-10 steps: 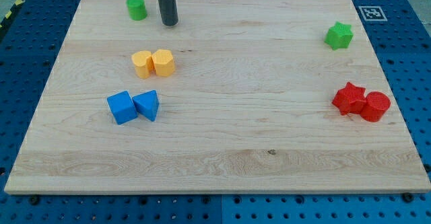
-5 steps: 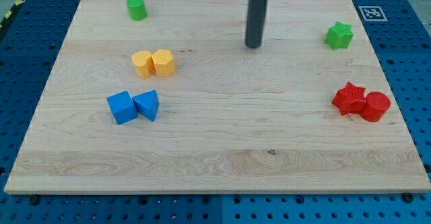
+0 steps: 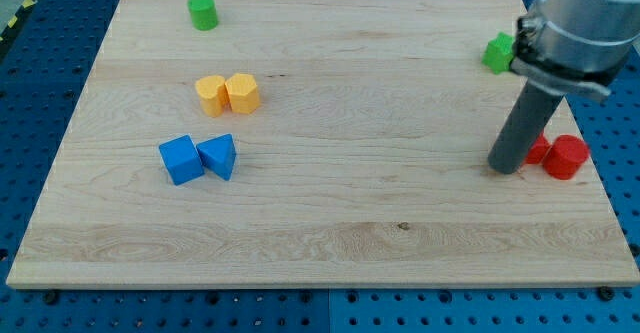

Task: Separate the red blocks

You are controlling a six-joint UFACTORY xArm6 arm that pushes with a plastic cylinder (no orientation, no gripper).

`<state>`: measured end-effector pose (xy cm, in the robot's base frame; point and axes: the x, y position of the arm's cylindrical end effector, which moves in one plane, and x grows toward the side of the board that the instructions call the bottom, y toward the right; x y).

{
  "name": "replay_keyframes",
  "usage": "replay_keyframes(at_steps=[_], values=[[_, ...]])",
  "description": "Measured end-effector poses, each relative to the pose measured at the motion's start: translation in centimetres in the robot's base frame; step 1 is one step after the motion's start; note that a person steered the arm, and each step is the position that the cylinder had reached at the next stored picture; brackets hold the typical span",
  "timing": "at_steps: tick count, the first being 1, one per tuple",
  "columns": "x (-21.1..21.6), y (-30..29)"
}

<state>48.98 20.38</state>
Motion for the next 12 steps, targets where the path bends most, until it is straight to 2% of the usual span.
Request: replay_keyframes(at_steps=[1,3,4,5,6,7,8,9,11,12], values=[[-3.6,0.4],[-3.6,-0.3],[-8.0,-0.1],[-10.8,4.4],[-9.6,10.9],[-8.2,14.2],[-6.8,14.1],[-4.9,12.4],[-4.8,0.6],[-5.3,-1.0]])
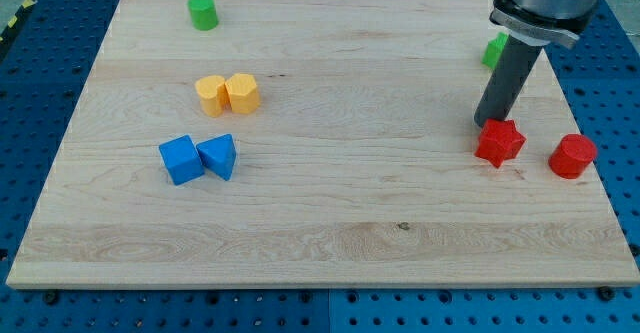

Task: Separate the red blocks

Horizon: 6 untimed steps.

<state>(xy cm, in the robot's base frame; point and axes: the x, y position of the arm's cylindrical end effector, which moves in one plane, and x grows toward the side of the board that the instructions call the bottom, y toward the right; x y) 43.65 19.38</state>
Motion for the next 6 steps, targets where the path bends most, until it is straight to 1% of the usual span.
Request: replay_keyframes(at_steps=[1,2,3,4,5,6], values=[[-1.6,4.4],[-0.5,8.3],[2.9,8.3],[6.1,4.8],[6.9,-1.0],[2.4,-4.2]])
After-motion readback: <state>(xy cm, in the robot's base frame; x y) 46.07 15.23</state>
